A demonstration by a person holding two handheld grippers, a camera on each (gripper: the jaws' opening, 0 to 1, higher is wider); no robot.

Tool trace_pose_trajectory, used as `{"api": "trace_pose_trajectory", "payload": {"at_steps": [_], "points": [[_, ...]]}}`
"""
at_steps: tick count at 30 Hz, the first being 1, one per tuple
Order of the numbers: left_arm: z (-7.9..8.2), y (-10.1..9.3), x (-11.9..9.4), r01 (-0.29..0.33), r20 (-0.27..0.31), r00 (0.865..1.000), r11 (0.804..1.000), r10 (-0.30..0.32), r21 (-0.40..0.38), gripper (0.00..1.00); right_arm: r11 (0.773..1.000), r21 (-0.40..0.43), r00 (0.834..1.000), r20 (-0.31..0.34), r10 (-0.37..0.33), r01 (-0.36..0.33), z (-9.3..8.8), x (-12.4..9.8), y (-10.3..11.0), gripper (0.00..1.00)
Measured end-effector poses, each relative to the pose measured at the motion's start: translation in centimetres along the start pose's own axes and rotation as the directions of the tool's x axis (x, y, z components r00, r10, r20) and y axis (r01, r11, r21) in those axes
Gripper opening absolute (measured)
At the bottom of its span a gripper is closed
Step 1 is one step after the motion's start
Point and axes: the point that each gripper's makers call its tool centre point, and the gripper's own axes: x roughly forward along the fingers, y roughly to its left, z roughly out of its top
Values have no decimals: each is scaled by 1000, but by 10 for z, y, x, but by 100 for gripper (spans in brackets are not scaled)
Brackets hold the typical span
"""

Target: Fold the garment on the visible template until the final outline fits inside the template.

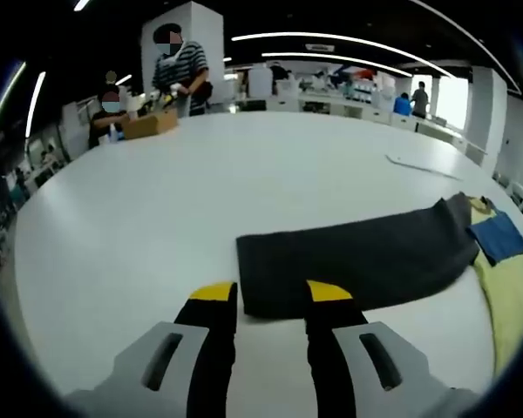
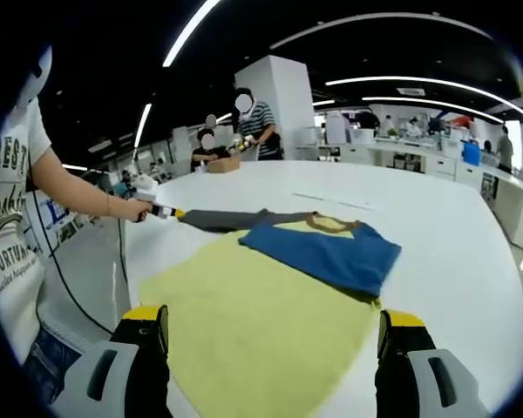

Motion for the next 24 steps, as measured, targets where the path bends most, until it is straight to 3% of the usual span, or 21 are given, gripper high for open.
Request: {"api": "trace_pose_trajectory", "payload": {"at_steps": [10,16,24], "points": [[-13,4,1,-7,-34,999,994,3,-106,23,1000,5,1000,-8,-6,6,-3,-1,0,99],[-13,4,0,-7,-39,999,997,4,-75,21,1000,-2,1000,-17,7,-7,-5,1,3,99],[-14,5,0,-26,-60,998,998,23,-52,9,1000,-11,1000,-24,13,-13,-6,3,5,99]]}}
